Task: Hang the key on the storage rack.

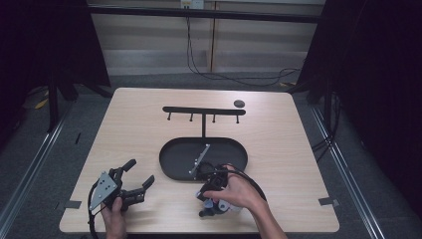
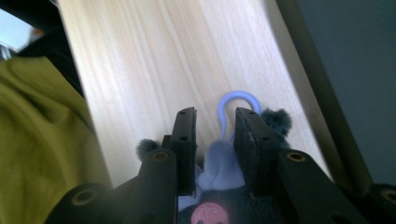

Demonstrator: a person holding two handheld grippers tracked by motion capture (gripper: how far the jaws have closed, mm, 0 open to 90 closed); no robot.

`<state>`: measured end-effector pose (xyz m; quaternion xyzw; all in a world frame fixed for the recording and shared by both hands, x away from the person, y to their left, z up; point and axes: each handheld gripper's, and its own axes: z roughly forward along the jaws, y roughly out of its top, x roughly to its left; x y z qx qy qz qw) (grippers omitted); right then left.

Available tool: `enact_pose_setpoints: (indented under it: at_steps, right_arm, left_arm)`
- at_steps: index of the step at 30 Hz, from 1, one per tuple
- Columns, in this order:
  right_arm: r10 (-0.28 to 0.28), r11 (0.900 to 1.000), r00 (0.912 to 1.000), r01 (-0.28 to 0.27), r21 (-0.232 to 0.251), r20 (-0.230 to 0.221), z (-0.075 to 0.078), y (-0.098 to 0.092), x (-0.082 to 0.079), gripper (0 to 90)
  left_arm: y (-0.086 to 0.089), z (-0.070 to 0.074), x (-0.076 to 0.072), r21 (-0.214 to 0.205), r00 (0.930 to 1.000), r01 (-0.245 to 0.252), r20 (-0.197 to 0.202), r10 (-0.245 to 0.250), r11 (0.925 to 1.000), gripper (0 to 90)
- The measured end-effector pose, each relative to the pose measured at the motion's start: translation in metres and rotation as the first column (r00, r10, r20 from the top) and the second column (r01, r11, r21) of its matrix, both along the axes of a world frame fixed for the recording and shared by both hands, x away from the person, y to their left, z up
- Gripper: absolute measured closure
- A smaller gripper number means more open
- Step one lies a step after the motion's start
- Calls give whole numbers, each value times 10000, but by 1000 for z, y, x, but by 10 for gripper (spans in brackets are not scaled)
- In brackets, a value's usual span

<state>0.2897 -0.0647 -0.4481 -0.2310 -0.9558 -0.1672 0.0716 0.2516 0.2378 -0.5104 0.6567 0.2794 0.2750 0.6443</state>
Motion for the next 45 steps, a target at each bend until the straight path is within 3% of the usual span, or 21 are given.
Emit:
enact_pose_setpoints:
  at_steps: [18,23,28,35,42,45]
  right_arm:
    - [62,9934,9990,-112,-1140,-446,-16,8,17,699]
    - [132,9915,9987,-195,-1286,-494,-19,9,19,734]
    - [450,9898,9979,-509,-1327,-471,-20,11,18,828]
    - [654,9880,9958,-736,-1359,-638,-20,12,19,832]
    - [867,9790,9953,-932,-1814,-436,-19,20,17,832]
    - [1022,9793,9943,-1062,-1723,-316,-19,20,17,849]
  left_arm:
    - [0,0,0,-14,10000,-96,-11,96,10000,151]
    - [0,0,0,-15,10000,-89,-14,89,10000,151]
    - [0,0,0,-18,10000,-95,-11,95,10000,151]
    - [0,0,0,-14,10000,-88,-9,88,10000,151]
    - [0,0,-1,-12,10000,-95,-11,95,10000,151]
    - [0,0,0,-14,10000,-92,-6,92,10000,151]
